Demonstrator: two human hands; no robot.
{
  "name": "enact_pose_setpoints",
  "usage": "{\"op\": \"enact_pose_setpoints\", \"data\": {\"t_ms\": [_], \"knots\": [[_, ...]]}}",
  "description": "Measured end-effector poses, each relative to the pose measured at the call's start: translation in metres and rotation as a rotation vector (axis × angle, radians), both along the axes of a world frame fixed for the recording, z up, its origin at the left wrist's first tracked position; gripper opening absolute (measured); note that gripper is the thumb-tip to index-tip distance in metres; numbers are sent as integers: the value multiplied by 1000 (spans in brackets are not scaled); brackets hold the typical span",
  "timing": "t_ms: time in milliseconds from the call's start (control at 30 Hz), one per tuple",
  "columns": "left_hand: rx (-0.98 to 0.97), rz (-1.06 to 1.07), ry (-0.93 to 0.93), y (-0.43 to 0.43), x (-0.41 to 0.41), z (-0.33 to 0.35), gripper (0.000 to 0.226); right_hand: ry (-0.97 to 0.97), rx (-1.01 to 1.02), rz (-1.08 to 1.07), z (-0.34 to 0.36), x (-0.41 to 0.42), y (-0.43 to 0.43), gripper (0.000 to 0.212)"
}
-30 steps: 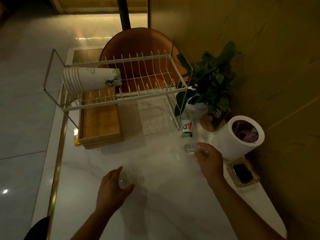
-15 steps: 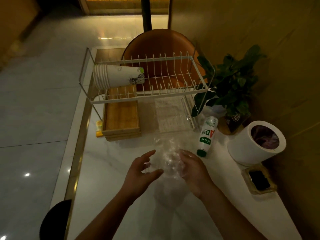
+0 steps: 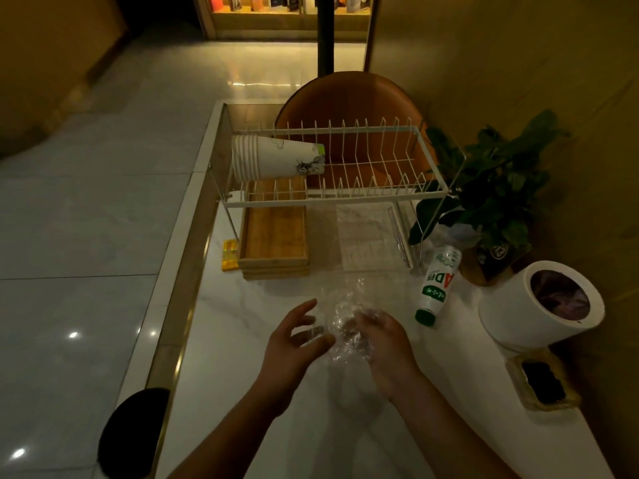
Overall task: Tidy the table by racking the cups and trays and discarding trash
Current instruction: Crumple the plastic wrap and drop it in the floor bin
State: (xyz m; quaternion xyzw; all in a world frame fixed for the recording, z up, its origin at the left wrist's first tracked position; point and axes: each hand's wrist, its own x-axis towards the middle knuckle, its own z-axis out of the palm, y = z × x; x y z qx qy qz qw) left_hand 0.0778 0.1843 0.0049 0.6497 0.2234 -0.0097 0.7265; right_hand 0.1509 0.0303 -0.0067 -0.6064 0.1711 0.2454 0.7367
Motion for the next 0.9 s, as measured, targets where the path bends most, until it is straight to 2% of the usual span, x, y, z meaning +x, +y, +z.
{"op": "enact_pose_setpoints", "data": {"t_ms": [67,167,333,500,600,700,800,900], "knots": [[-90,24,-14,-1,2,1,61,48,-43,-3,-3,-2,3,10],[-213,59,-7,-1,0,1,60,103,-78,8,-5,-3,4,19],[-307,43,-41,6,-7,4,63,242,151,73,0,-10,10,38],[-338,12,-58,26,-13,15,72,185,289,157,5,-18,24,43],[-342,14,-76,39,-19,20,71,243,338,222,10,-22,34,49],[-366,24,-110,51,-24,24,71,308,269,312,14,-30,48,46],[-380,17,-125,65,-32,26,74,205,184,171,19,-37,62,59],[-254,1,-111,79,-46,23,65,-44,-199,104,22,-47,72,72]]}}
